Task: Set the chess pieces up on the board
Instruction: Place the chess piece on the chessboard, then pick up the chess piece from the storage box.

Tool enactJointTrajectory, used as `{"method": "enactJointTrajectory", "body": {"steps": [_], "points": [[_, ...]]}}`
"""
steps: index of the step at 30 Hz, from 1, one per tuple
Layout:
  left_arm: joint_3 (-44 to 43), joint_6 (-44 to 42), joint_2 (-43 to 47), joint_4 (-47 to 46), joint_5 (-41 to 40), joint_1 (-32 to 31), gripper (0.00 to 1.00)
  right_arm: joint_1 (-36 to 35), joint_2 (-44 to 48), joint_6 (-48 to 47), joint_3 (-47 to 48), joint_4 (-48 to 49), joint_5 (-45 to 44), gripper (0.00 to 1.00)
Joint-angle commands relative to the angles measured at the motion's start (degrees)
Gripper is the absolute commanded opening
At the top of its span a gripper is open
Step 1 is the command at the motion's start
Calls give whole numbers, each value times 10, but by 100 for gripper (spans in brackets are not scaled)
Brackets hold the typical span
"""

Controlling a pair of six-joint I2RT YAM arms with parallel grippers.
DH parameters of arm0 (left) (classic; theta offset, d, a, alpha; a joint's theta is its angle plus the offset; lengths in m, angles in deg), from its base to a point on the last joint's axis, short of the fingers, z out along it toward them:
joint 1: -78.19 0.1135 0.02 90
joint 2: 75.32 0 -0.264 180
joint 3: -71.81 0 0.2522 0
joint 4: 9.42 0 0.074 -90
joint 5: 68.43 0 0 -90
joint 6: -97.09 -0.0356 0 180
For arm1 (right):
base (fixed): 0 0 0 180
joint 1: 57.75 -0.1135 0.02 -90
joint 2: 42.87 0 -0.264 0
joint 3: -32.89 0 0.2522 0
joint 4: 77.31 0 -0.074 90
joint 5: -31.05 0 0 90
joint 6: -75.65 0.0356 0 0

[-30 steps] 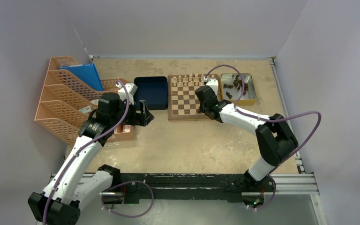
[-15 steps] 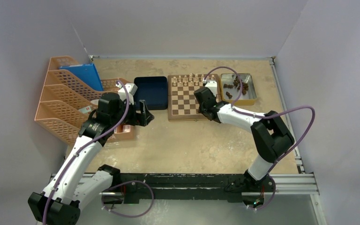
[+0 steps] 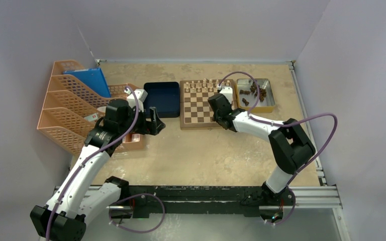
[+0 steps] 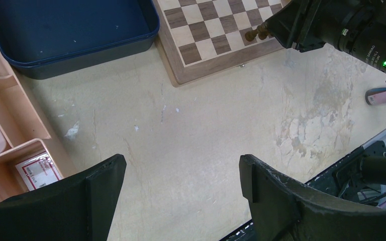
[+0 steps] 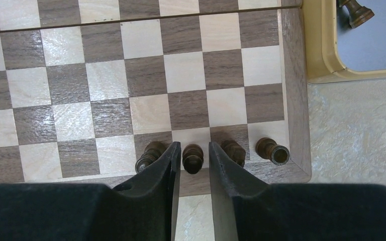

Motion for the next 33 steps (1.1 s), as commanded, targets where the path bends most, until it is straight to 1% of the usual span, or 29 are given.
{"method": "enactJointTrajectory", "body": {"steps": [1, 8, 18, 24, 33], "points": [[-1, -1, 4, -16, 5, -3, 84, -1, 14, 1, 17, -12, -9, 31], [0, -1, 8, -14, 5, -3, 84, -1, 31, 8, 39, -45, 0, 31], [0, -1, 8, -13, 3, -3, 84, 10, 40, -6, 85, -68, -25, 30], [0, -1, 7, -14, 3, -3, 84, 66, 39, -29, 118, -45, -18, 30], [0, -2, 5, -15, 6, -3, 84, 181, 12, -56, 153, -5, -8, 32]]}}
